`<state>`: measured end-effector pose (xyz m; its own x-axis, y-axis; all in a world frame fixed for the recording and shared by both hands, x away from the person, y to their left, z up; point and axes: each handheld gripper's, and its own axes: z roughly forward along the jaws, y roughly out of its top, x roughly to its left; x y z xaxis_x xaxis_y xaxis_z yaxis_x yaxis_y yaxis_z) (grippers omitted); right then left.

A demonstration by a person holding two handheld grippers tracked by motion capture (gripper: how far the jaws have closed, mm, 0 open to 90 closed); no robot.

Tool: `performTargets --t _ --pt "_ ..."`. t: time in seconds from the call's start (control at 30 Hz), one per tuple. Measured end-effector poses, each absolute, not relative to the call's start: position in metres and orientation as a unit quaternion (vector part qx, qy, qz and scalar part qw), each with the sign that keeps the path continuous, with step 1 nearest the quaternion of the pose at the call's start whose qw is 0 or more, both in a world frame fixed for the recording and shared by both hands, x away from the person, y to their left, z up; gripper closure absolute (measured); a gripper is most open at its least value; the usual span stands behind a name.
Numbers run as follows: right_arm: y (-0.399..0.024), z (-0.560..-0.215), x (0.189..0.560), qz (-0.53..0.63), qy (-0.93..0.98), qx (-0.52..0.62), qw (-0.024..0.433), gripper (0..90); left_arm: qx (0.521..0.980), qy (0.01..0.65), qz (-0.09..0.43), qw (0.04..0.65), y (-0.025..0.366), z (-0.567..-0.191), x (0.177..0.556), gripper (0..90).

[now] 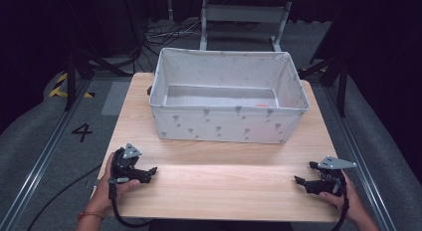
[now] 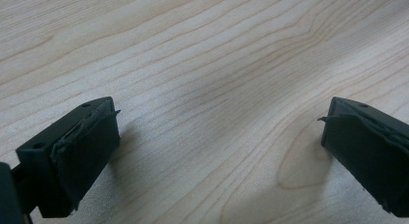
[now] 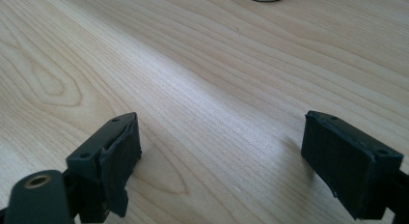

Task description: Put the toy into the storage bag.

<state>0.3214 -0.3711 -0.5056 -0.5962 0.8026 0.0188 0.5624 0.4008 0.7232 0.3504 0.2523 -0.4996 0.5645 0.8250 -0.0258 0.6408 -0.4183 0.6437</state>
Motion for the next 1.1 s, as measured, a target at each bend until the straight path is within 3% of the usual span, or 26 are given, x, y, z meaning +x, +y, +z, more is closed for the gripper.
performTargets --t 1.1 --pt "-0.3711 -0.5057 0.3223 0.355 0.820 0.416 0.168 13.2 0.830 0.439 0.151 0.310 0.2527 -0.4998 0.3514 0.2"
